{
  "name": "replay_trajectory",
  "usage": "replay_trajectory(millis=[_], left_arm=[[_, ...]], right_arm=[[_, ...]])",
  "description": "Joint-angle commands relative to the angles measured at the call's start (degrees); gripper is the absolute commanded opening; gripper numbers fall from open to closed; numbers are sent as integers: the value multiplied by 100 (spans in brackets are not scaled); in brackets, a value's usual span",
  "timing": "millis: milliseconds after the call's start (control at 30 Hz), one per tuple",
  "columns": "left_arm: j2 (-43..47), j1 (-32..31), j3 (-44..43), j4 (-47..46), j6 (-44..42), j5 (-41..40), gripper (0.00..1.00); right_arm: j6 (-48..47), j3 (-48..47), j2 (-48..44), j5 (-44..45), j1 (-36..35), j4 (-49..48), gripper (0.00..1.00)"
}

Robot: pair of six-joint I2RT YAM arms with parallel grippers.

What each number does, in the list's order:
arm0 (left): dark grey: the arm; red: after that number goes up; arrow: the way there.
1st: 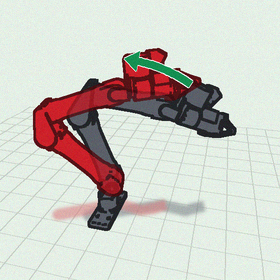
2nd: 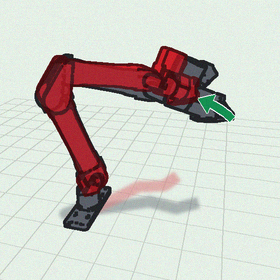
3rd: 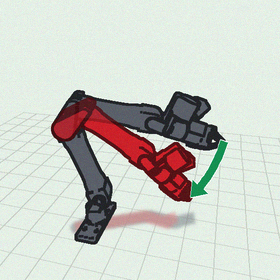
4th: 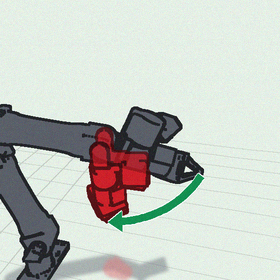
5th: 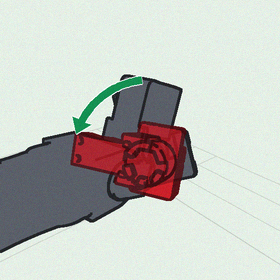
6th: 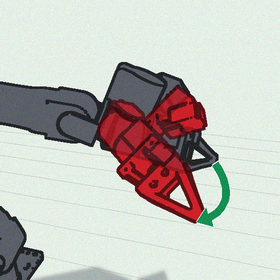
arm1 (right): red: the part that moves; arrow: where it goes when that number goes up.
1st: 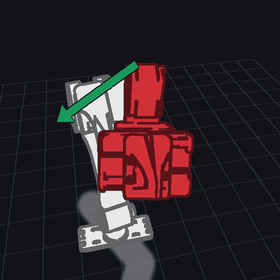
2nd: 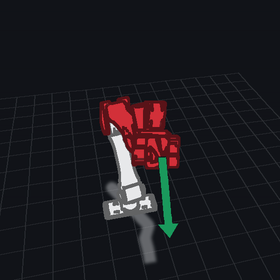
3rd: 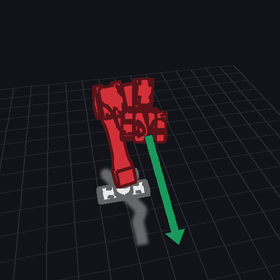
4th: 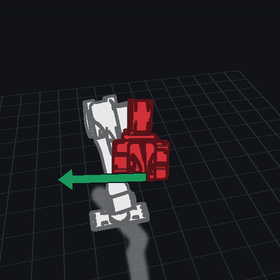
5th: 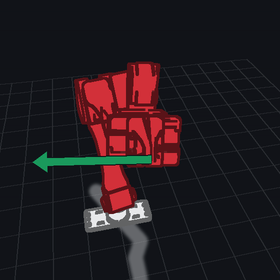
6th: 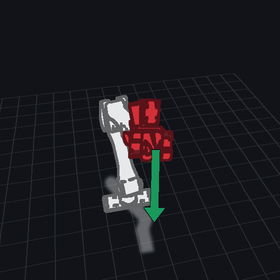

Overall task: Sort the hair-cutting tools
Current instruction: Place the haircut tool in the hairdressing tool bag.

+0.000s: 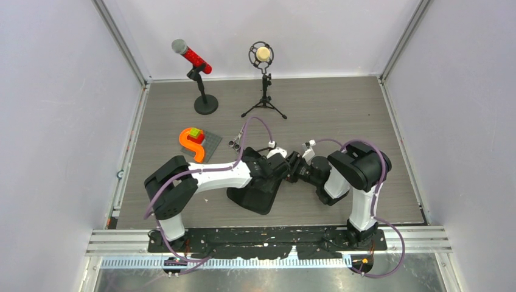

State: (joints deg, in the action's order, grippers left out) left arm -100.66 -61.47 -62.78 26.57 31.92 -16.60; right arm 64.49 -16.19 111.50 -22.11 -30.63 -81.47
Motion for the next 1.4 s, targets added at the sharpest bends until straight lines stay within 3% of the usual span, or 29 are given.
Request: replay_trajectory(millis=[0, 300, 600, 933, 1000, 1200, 1367], left_arm=[[-63, -99, -155, 519, -135, -396, 0], [-203, -189, -294, 1017, -187, -695, 0], [-214, -185, -268, 1412, -38, -989, 0], [-365, -184, -527, 1415, 78, -758, 0], [-219, -181, -445, 1392, 116, -723, 6], [331, -182, -201, 1254, 168, -783, 42], [838, -189, -83, 1168, 173, -759, 64]], right_arm=[[-367, 112, -301, 461, 40, 923, 63], [-513, 173, -955, 943, 40, 1959, 70], [-888, -75, -1608, 1421, 40, 3735, 74], [-1097, -278, -1847, 1053, 2, 4181, 73], [-1238, -442, -2046, 1018, 4, 4512, 73], [-1993, -1040, -2773, 1049, 5, 5858, 73], [-2706, -1580, -3194, 1034, 5, 6803, 74]])
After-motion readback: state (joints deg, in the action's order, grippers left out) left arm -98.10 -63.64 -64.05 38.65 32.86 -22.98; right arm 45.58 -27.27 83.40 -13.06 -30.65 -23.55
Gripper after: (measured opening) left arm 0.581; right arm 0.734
